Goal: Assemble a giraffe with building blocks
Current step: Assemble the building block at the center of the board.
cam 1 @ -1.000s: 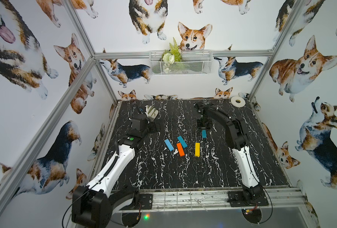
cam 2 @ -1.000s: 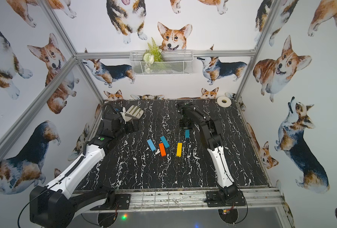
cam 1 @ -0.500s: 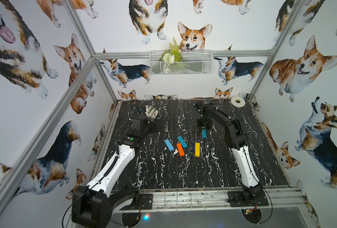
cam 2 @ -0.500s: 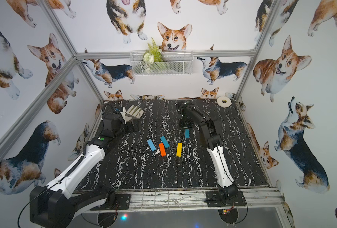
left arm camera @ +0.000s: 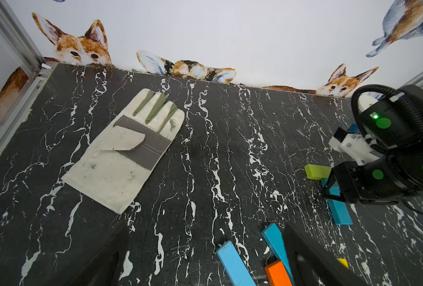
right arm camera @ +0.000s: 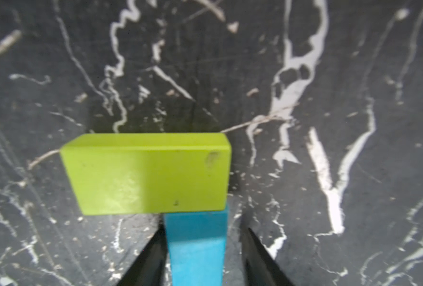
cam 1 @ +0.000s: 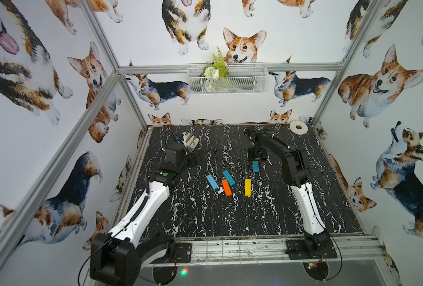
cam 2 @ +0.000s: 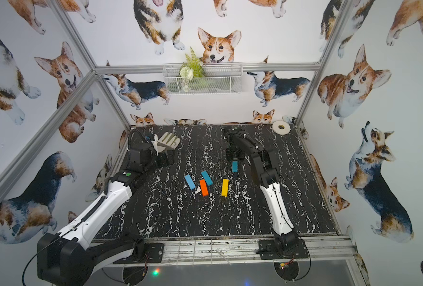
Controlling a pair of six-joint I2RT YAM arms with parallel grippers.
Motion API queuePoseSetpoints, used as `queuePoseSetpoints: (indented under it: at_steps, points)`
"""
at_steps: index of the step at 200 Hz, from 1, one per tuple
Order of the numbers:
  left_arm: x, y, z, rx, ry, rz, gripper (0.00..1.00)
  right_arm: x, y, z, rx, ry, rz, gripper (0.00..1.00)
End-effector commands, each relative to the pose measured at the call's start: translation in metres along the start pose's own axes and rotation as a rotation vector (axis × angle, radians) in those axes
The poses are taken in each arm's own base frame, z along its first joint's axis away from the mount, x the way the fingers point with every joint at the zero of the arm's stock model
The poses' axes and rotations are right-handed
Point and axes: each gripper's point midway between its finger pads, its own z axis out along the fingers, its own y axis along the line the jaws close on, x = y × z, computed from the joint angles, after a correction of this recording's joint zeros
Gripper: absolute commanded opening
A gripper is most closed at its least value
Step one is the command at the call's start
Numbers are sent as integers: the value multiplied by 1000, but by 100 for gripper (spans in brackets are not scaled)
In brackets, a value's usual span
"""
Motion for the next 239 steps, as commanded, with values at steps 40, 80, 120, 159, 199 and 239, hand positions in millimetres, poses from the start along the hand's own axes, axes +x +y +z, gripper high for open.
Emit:
queuePoseSetpoints:
  at_steps: [40, 80, 120, 159, 199, 239]
  points:
    - [-9, -4, -2, 17, -29, 2, 100, -20, 10, -1, -38, -91, 6, 94]
    - [-10, -4, -5, 14, -38, 2, 100, 2, 22, -38, -77, -141, -65, 100]
    - [-12, -3, -8, 11, -48, 1, 100, 54, 31, -69, -75, -171, -106, 100]
    - [-13, -4, -12, 20, -57, -3, 100, 98, 37, -61, -152, -142, 38, 72]
    - [-12, -5, -14, 21, -59, 0, 100, 118, 53, -45, -171, -105, 55, 62]
    - [-13, -6, -16, 23, -62, 1, 100, 126, 67, -39, -139, -98, 15, 62]
